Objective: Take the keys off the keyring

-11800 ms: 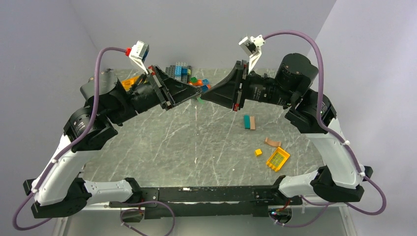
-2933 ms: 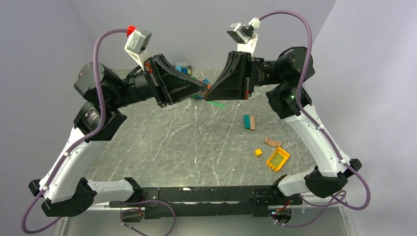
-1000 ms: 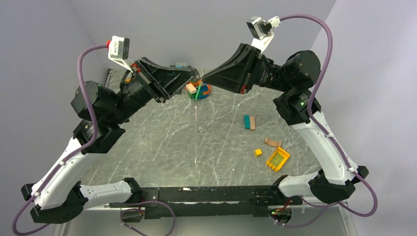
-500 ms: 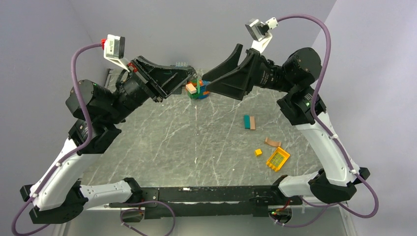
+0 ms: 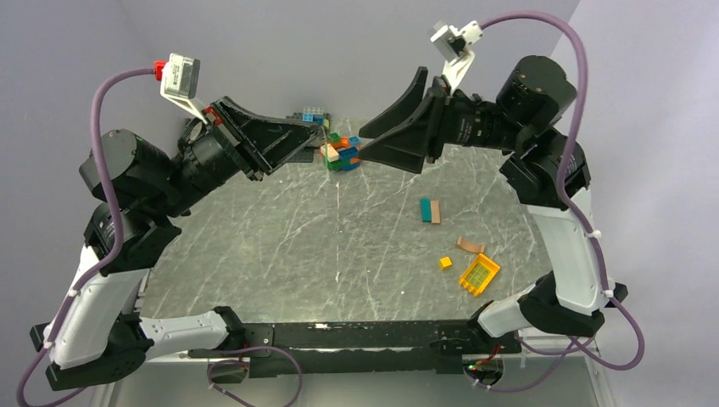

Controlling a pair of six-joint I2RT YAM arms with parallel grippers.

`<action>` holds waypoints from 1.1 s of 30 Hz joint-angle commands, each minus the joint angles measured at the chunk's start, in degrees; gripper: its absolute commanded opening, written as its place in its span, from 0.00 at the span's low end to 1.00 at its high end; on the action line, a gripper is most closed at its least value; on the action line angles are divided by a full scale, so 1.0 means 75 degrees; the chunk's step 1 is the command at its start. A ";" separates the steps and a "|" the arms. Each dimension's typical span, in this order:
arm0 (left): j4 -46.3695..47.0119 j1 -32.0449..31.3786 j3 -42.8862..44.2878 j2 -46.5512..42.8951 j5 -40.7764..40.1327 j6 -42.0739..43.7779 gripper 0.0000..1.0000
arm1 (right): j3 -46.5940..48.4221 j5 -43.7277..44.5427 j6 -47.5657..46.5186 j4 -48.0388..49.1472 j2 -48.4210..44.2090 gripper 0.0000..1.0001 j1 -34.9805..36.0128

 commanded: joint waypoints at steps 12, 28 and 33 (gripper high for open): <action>-0.0138 -0.0030 -0.0169 0.0390 0.0485 -0.0415 0.00 | -0.0279 -0.0230 -0.0539 -0.0503 0.0047 0.53 0.0010; 0.0076 -0.0022 -0.0356 0.0565 0.0593 -0.0458 0.00 | -0.0666 -0.0345 -0.0478 -0.0346 0.0000 0.38 0.0052; 0.0061 -0.0029 -0.0344 0.0602 0.0571 -0.0421 0.00 | -0.0681 -0.0355 -0.0559 -0.0428 0.0005 0.31 0.0051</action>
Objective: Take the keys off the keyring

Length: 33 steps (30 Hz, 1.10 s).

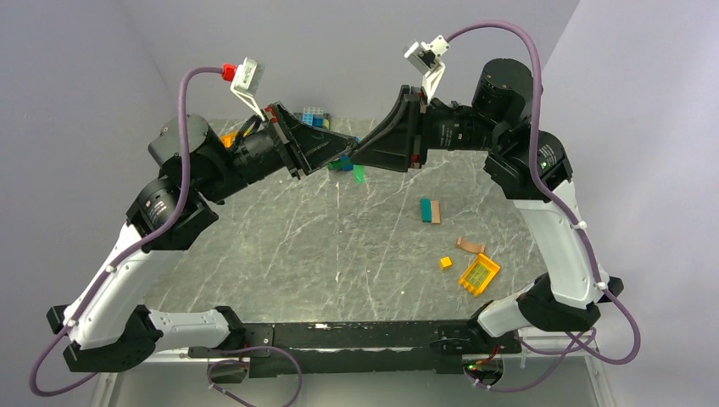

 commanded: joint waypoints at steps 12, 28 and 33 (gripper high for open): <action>0.0447 -0.0025 0.0282 0.0314 0.0530 -0.0008 0.00 | -0.0461 -0.0124 0.0001 0.0468 -0.0256 0.00 0.0043; 0.2598 -0.0022 -0.0566 0.0001 0.1085 -0.0098 0.00 | -0.2723 -0.0246 0.1960 0.4042 -0.1243 0.00 0.0038; 0.2957 -0.0036 -0.0752 -0.0092 0.0805 -0.0174 0.00 | -0.2896 0.0212 0.2378 0.4857 -0.1268 0.00 0.0043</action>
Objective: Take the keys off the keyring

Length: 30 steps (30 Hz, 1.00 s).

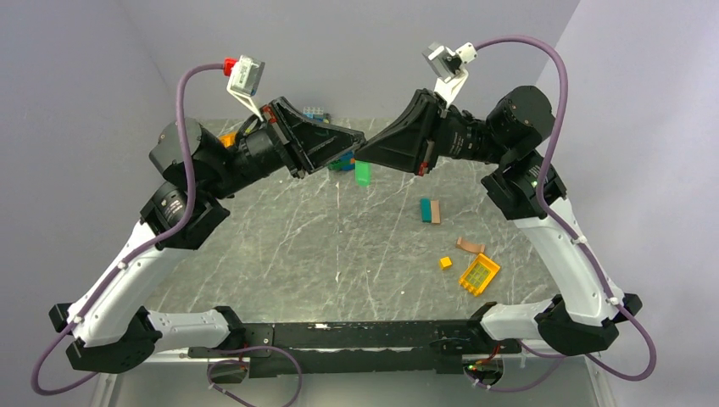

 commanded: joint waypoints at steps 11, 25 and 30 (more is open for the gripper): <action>0.2285 -0.0793 -0.0878 -0.0369 -0.1885 0.0252 0.00 | -0.0368 0.1439 0.0845 0.2284 -0.0017 0.00 0.0083; 0.3979 -0.2232 -0.1984 -0.0782 -0.4491 0.1282 0.00 | 0.0010 0.2208 0.0495 0.2347 0.0090 0.00 0.0034; 0.3906 -0.2339 -0.2017 -0.0757 -0.4549 0.1180 0.00 | -0.0158 0.2207 0.0641 0.2474 0.0036 0.00 0.0033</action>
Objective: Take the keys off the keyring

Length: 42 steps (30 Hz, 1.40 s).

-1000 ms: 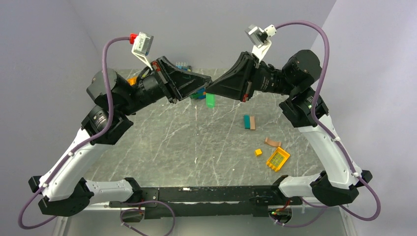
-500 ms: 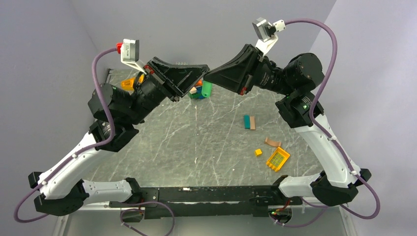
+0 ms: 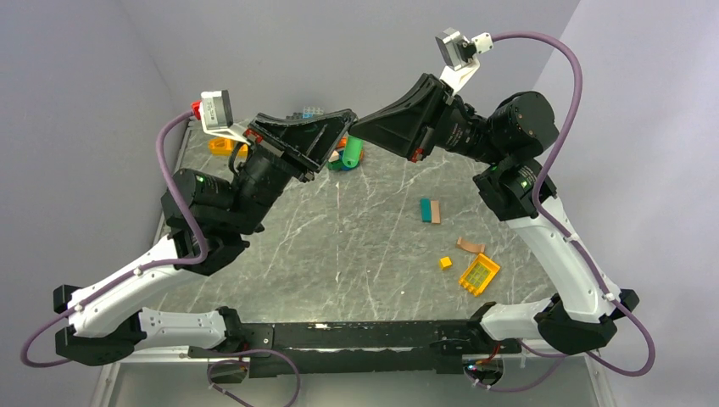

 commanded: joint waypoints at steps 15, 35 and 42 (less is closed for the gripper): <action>0.0446 -0.0417 -0.0977 -0.1006 -0.1908 -0.0394 0.00 | -0.0539 0.1720 -0.0485 0.0303 -0.0594 0.00 -0.0127; -0.0134 -0.0440 -0.1153 -0.1358 -0.2612 -0.0463 0.00 | -0.1136 0.2784 -0.0520 -0.0145 -0.1075 0.00 -0.0126; -0.2278 -0.0446 -0.0696 -0.1551 -0.3043 -0.0627 0.00 | -0.1472 0.2823 -0.0729 -0.1064 -0.1413 0.00 -0.0126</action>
